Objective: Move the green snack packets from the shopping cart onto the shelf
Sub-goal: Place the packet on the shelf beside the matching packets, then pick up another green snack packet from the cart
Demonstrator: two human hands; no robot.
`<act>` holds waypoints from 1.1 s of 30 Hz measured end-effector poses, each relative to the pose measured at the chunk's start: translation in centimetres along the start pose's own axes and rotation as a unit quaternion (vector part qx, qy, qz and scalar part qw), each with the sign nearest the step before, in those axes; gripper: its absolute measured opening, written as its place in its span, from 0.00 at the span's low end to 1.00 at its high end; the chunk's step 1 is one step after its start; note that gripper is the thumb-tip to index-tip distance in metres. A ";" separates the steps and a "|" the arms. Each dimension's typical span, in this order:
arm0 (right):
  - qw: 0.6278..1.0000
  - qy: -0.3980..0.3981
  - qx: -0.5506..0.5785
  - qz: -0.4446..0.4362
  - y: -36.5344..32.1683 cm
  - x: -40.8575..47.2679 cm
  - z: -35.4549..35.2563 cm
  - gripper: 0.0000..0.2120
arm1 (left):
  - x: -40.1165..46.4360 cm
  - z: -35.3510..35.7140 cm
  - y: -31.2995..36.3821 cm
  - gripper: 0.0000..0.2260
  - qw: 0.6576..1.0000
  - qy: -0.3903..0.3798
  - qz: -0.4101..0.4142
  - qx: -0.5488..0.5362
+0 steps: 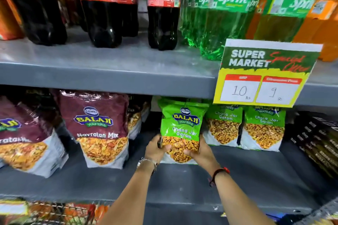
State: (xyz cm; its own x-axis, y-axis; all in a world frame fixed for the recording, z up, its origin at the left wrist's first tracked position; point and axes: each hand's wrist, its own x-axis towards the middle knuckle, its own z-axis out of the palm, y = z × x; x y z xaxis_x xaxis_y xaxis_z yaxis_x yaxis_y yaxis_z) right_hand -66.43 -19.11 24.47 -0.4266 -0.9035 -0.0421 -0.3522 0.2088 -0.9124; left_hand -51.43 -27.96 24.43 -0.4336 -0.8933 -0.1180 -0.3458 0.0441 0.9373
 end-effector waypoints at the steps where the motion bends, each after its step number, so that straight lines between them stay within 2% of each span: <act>1: 1.000 0.001 0.006 -0.007 0.1 -0.3 0.1 0.38 | -0.3 0.1 -0.2 0.22 1.000 0.003 0.001 -0.006; 4: 0.997 0.060 0.010 -0.043 0.0 -1.7 0.6 0.48 | -1.7 0.0 -0.4 0.27 0.999 0.040 0.009 -0.026; 7: 0.977 0.156 -0.106 -0.094 -0.6 -4.9 1.2 0.46 | -5.2 -1.3 -0.5 0.23 0.992 0.119 0.013 -0.026; 9: 0.958 0.157 -0.166 -0.172 -1.2 -7.2 2.2 0.40 | -8.5 -2.5 -0.7 0.20 0.986 0.166 0.024 -0.003; 13: 0.939 0.048 -0.206 -0.273 -2.2 -10.5 6.7 0.31 | -16.4 -5.7 -3.1 0.21 0.965 0.261 0.000 0.007; 16: 0.922 -0.029 -0.195 -0.332 -3.5 -12.7 11.9 0.28 | -22.5 -8.6 -6.4 0.31 0.936 0.346 -0.052 0.026; 18: 0.915 -0.094 -0.182 -0.346 -4.6 -14.8 16.4 0.27 | -27.1 -11.1 -9.7 0.37 0.914 0.387 -0.112 0.045; 21: 0.897 -0.193 -0.181 -0.353 -5.3 -16.8 21.3 0.25 | -32.6 -14.6 -13.0 0.40 0.880 0.435 -0.185 0.056; 25: 0.876 -0.266 -0.184 -0.358 -5.7 -19.2 28.7 0.28 | -39.1 -18.5 -19.4 0.43 0.832 0.482 -0.270 0.050; 29: 0.836 -0.371 -0.206 -0.348 -6.6 -21.6 35.7 0.26 | -41.4 -21.2 -25.3 0.42 0.810 0.477 -0.336 0.055; 31: 0.807 -0.418 -0.236 -0.344 -6.3 -22.1 39.5 0.25 | -41.5 -22.5 -26.1 0.41 0.813 0.453 -0.361 0.058; 33: 0.762 -0.450 -0.304 -0.353 -5.4 -22.2 43.0 0.27 | -41.4 -23.6 -26.9 0.40 0.824 0.422 -0.376 0.046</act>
State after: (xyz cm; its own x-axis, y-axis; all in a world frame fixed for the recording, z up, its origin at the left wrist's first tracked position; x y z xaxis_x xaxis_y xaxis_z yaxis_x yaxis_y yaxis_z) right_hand -19.20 -16.27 12.86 0.6952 -0.7052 -0.1394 -0.6667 -0.5599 -0.4919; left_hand -4.58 -2.73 11.80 0.6514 -0.6743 -0.3480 -0.3310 -0.6652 0.6694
